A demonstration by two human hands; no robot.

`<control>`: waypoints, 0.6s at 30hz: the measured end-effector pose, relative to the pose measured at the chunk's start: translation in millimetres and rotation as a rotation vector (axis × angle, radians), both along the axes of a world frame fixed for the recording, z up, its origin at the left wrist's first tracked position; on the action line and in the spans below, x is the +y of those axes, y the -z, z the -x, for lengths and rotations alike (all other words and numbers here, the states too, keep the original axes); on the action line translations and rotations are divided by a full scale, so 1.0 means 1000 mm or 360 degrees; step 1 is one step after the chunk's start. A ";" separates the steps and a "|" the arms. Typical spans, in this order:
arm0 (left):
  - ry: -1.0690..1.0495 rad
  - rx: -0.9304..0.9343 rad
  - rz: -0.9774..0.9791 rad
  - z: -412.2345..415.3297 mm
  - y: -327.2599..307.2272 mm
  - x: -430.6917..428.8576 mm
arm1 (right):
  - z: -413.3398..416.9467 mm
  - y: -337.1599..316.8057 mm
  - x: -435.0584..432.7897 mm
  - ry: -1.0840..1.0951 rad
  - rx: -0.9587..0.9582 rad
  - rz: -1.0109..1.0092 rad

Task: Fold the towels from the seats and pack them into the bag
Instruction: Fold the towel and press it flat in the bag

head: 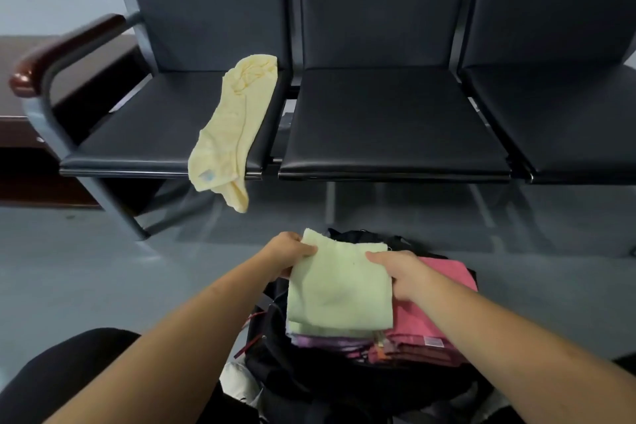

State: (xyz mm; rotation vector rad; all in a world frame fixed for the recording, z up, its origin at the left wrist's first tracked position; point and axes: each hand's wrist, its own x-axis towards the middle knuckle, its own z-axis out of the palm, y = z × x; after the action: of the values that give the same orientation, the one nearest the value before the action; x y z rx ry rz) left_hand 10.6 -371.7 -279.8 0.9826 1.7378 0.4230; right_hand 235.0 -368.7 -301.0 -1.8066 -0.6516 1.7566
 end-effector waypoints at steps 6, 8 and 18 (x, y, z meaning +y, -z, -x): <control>0.0360 0.0466 0.0079 -0.005 0.031 0.005 | 0.015 0.031 0.014 -0.0299 -0.0527 -0.0069; 0.0393 0.0626 0.0029 -0.002 0.035 0.011 | 0.022 0.023 0.017 -0.0493 -0.0958 -0.0181; 0.0164 0.0763 -0.0490 0.046 -0.047 0.071 | 0.043 -0.031 0.078 -0.0544 -0.0998 -0.0663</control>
State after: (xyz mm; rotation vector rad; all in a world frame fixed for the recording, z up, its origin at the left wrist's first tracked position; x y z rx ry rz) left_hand -35.4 -300.8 -233.1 1.4810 2.0724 0.4187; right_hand 191.7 -291.2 -270.2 -2.0069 -1.5254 1.0840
